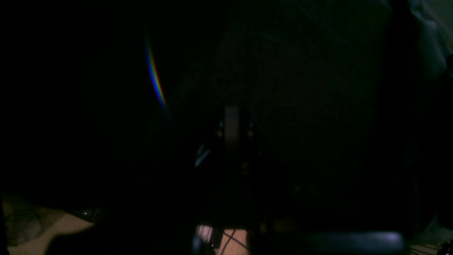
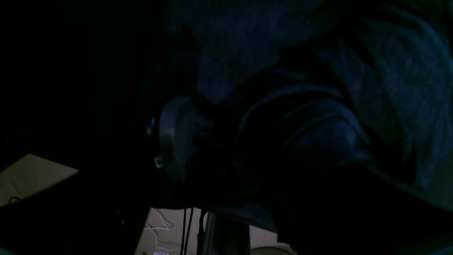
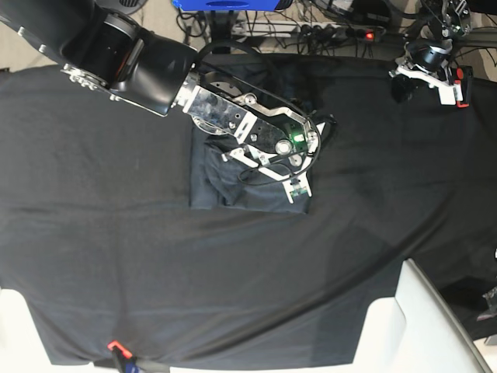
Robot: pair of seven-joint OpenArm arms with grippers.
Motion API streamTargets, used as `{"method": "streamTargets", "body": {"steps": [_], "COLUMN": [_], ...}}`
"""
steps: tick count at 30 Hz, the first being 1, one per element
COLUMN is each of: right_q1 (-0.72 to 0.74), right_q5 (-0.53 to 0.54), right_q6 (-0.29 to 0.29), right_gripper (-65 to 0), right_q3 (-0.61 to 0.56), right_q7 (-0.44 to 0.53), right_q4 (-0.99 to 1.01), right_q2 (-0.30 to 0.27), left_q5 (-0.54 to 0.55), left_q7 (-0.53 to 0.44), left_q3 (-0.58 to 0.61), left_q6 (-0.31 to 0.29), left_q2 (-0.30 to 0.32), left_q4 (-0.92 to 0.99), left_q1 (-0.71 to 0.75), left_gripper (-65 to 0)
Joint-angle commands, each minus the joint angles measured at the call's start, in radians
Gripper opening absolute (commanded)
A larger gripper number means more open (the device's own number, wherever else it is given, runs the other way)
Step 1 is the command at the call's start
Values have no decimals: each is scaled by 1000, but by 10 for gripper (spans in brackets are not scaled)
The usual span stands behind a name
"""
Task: Fold the T-shirt properly
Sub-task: 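Lay the folded side onto the shirt body with the right gripper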
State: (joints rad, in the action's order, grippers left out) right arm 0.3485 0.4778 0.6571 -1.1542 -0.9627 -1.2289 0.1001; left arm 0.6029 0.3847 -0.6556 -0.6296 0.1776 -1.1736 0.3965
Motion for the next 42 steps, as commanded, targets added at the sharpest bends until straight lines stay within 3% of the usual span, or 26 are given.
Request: {"method": "streamTargets", "body": {"steps": [1,10,16,19,24,27,31,34,35,39,40,42], "right_q1": [17,-19,-4,-4,21,39,1,-85,-118,-193,-203,-211], "right_q5": [0,5,163,192,243,241,246,241,241,241,240,240], "right_q6": [-24,-201,-330,-351,-452,-417,-233,-135,-112,-118,-132,-155], "right_gripper": [-333,-330,-330,-329,-329,-336,-336,-348,-378,-624,-650,-630], "right_q3": [4,6,6,3,6,9,87,165,199,314,336,362], "right_q7": [31,133,238,271,302,245,139,97,97,97,97,104], "right_q4": [-19,-16,-9,-18,-25,-104,-331,-475,-498,-487,-472,-441], "right_q2": [19,23,25,26,26,-1,-112,-202,-231,-283,-291,-293], "left_q5": [15,15,15,15,15,15,15,15,15,15,15,15], "left_q7": [-19,-17,-17,-16,-16,-17,-17,-17,-17,-17,-17,-17], "left_q3": [-7,-10,-11,-11,-11,-13,-13,-13,-13,-13,-13,-13], "left_q6": [-9,-9,-9,-9,-9,-9,-9,-9,-9,-9,-9,-9], "left_q2": [15,30,44,47,53,53,53,53,55,67,67,67], "left_q4": [-13,-6,-6,-6,-4,-4,-4,-4,-4,-4,-4,-7], "left_q1": [0,-15,-17,-17,-15,-17,-17,-17,-17,-15,-15,-15], "left_gripper": [-650,-650,-650,-650,-650,-650,-650,-650,-650,-650,-650,-650]}}
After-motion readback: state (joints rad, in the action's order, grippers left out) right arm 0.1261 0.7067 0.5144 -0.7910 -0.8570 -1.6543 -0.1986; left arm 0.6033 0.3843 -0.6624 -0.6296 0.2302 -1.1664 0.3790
